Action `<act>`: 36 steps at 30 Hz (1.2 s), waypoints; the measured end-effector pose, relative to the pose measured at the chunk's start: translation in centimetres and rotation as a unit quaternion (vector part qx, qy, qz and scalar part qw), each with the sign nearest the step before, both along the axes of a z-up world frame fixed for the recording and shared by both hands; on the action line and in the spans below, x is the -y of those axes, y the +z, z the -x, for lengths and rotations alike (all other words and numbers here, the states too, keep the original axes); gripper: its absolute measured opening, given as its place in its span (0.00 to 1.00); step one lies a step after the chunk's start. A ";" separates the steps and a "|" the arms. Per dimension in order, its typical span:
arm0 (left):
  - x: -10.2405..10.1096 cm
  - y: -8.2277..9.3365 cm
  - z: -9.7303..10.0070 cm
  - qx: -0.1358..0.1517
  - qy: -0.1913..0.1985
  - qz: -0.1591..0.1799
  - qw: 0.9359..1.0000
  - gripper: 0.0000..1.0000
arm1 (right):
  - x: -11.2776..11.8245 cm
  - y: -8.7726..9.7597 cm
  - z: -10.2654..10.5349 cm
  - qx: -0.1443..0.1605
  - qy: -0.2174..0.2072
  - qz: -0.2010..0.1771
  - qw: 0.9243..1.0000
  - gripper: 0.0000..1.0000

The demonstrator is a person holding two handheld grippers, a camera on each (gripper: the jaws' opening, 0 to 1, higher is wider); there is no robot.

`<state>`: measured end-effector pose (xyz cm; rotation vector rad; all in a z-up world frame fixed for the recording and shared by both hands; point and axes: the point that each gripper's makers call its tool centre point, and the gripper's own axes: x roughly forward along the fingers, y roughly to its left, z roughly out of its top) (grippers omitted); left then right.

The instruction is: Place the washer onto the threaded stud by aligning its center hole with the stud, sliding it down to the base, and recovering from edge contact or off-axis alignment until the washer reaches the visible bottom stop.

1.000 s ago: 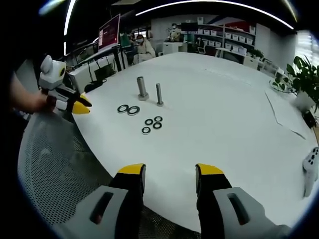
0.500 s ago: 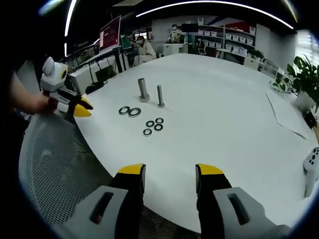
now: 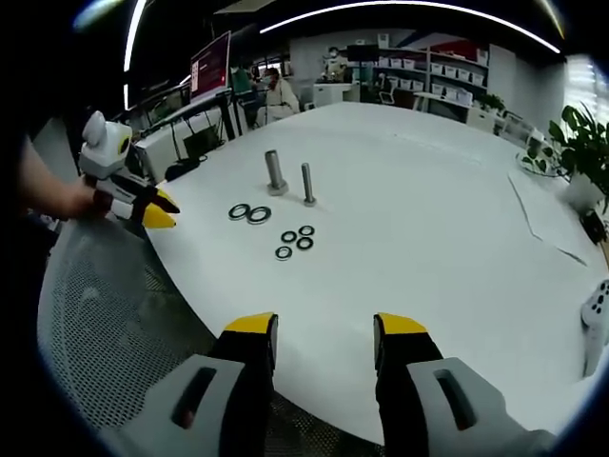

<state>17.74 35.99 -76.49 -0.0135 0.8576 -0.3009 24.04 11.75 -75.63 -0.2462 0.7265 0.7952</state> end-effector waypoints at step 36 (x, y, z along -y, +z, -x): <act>1.8 0.3 0.4 -0.014 -0.047 0.006 0.999 0.24 | 0.2 0.8 -0.2 0.000 -0.007 -0.016 1.000 0.44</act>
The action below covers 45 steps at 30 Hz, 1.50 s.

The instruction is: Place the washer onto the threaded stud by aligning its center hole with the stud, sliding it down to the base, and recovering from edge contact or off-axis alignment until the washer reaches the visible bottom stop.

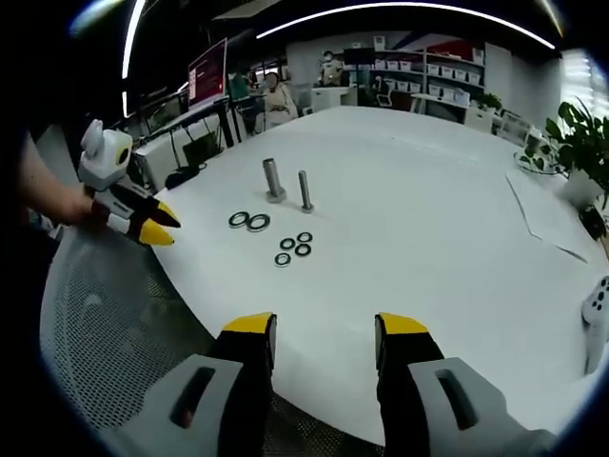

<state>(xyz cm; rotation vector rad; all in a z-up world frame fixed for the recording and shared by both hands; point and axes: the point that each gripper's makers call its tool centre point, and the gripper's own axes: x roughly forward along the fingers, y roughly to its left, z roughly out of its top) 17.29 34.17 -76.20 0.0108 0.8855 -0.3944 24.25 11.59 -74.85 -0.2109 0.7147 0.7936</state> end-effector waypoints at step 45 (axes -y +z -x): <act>0.9 0.7 -4.4 -0.023 -0.044 -0.016 0.999 0.25 | 0.2 0.6 -0.3 0.006 -0.007 -0.008 1.000 0.44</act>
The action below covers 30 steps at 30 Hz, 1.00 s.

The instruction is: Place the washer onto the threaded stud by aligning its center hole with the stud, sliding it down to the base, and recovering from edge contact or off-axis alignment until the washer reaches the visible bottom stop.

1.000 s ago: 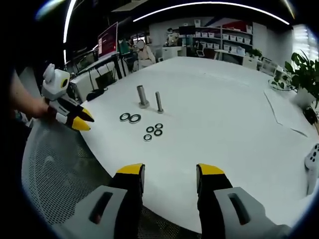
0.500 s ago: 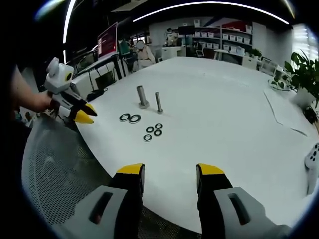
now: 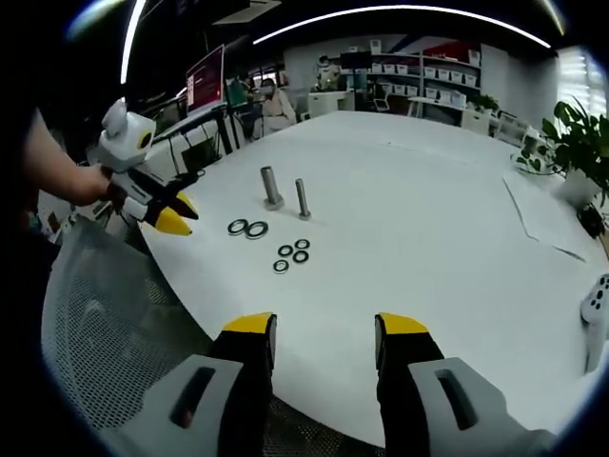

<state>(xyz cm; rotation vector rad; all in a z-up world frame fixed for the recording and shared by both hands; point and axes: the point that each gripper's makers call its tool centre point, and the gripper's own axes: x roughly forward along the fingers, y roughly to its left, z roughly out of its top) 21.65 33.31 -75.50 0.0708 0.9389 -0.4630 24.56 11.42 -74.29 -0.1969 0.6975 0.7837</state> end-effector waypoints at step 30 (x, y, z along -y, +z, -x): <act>0.4 -2.7 -4.6 -0.082 -0.053 -0.106 0.989 0.30 | -0.1 0.0 0.0 -0.001 0.002 -0.002 1.000 0.44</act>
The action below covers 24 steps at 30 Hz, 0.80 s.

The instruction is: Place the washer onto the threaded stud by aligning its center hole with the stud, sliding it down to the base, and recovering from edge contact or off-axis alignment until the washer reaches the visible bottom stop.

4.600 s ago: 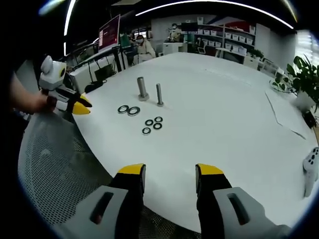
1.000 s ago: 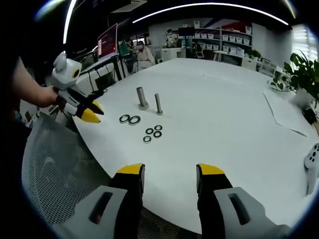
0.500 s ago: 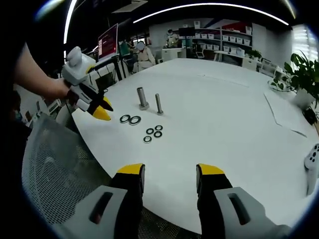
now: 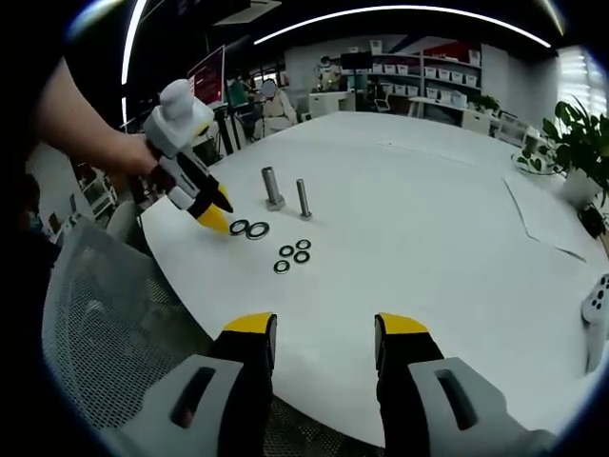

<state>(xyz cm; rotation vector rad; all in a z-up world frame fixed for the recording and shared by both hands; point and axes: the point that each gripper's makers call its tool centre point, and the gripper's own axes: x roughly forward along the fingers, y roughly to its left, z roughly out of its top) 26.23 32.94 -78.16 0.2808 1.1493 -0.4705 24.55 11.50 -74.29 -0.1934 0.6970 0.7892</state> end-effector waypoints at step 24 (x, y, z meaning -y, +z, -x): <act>0.3 -1.4 -0.4 -0.067 -0.046 -0.054 0.995 0.23 | 0.1 0.2 -0.1 0.004 -0.001 -0.001 1.000 0.44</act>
